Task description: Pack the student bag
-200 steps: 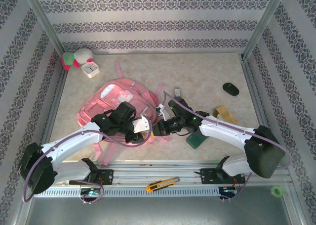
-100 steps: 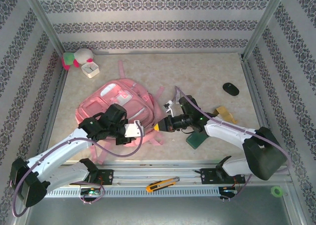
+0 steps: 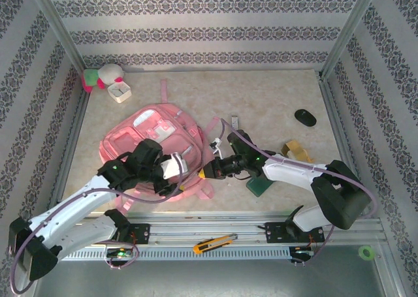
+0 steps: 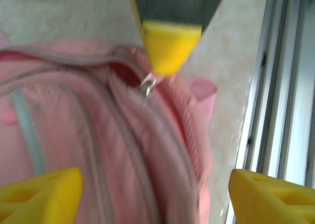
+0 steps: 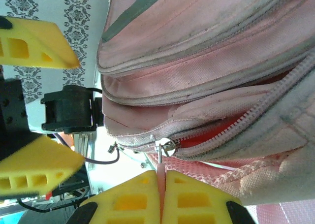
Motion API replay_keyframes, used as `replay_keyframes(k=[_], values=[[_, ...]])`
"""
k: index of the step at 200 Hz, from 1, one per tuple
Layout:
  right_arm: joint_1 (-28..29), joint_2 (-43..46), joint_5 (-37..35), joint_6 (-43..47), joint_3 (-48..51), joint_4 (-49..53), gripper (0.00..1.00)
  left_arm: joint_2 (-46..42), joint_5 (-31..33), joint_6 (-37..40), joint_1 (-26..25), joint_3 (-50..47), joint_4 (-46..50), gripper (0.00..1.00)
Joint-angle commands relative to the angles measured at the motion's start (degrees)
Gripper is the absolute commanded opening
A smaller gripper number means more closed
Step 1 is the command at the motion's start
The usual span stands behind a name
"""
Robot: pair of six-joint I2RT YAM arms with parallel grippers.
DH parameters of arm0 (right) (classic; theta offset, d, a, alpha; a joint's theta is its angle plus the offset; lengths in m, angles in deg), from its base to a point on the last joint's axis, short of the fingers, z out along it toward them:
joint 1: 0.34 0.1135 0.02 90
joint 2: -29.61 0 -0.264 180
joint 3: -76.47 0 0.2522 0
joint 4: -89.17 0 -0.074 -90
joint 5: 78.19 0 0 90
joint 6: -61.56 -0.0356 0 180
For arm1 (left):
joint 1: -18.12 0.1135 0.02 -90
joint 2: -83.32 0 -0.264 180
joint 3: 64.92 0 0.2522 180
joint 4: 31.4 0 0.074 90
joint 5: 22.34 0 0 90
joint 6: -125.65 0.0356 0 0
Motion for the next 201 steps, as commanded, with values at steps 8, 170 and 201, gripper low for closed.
replay_keyframes(k=[8, 170, 201], values=[[0.75, 1.84, 0.01, -0.85, -1.74, -1.45, 0.00, 5.75, -0.54, -11.92, -5.26, -1.64, -14.31, 0.77], [-6.89, -3.99, -0.33, 12.93, -10.90, 13.20, 0.00, -5.63, 0.12, 17.35, -5.80, -0.55, 16.37, 0.00], [-7.22, -7.94, -2.94, 14.82, -13.72, 13.53, 0.00, -8.53, 1.09, 19.95, -5.80, 1.48, 22.89, 0.00]])
